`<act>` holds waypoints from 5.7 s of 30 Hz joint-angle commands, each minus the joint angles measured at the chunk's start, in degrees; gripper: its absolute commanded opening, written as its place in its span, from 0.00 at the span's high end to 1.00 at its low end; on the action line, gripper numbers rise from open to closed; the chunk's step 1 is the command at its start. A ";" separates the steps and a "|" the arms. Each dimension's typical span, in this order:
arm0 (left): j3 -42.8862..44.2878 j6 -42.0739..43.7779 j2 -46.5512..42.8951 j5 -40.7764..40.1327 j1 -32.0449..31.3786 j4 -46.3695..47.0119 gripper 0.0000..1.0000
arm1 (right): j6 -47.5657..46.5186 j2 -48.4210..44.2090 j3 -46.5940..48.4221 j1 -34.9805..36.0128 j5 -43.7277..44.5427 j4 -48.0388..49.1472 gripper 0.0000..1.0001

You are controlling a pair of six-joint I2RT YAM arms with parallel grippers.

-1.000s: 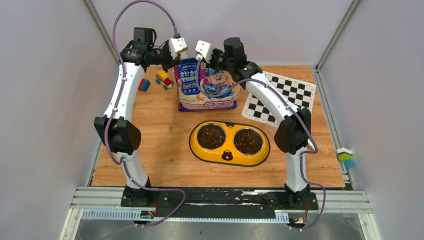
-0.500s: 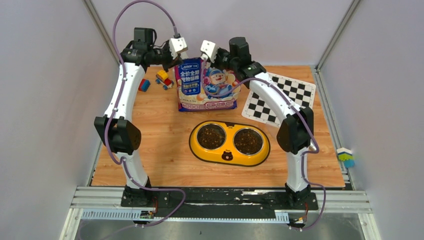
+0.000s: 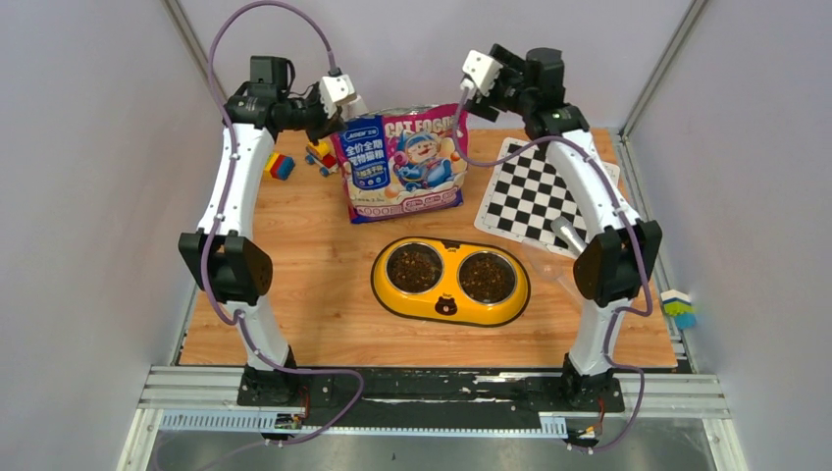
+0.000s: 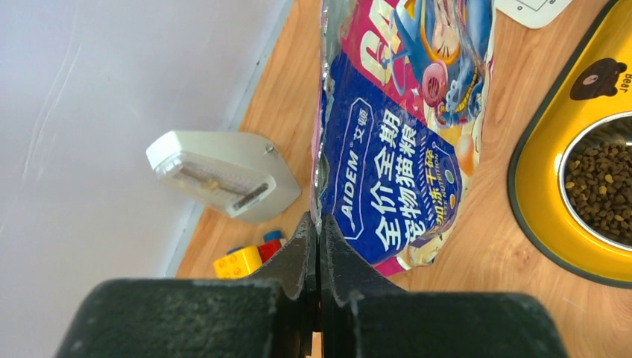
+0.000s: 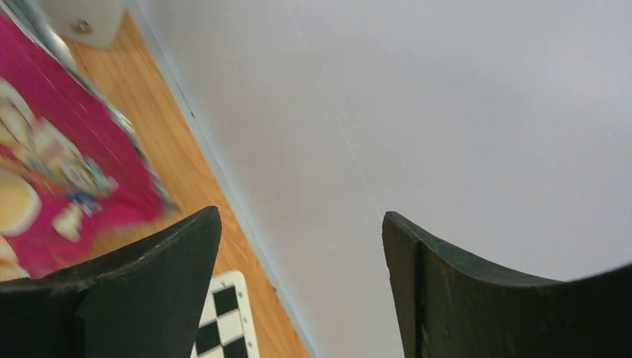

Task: Serve the pet food
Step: Close the pet food bag at the center of the board.

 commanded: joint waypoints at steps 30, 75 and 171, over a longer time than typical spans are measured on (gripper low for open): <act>13.36 -0.06 2.58 -6.97 -12.35 -0.95 0.19 | -10.43 5.73 14.04 4.27 -17.95 -20.41 0.15; 18.77 -1.67 17.53 -10.96 -23.55 8.77 0.38 | 12.76 1.75 10.42 0.26 -20.40 -13.04 1.00; 6.65 -7.06 4.37 -11.97 -13.87 2.65 0.80 | -17.05 8.16 13.25 9.59 -12.66 -19.11 0.48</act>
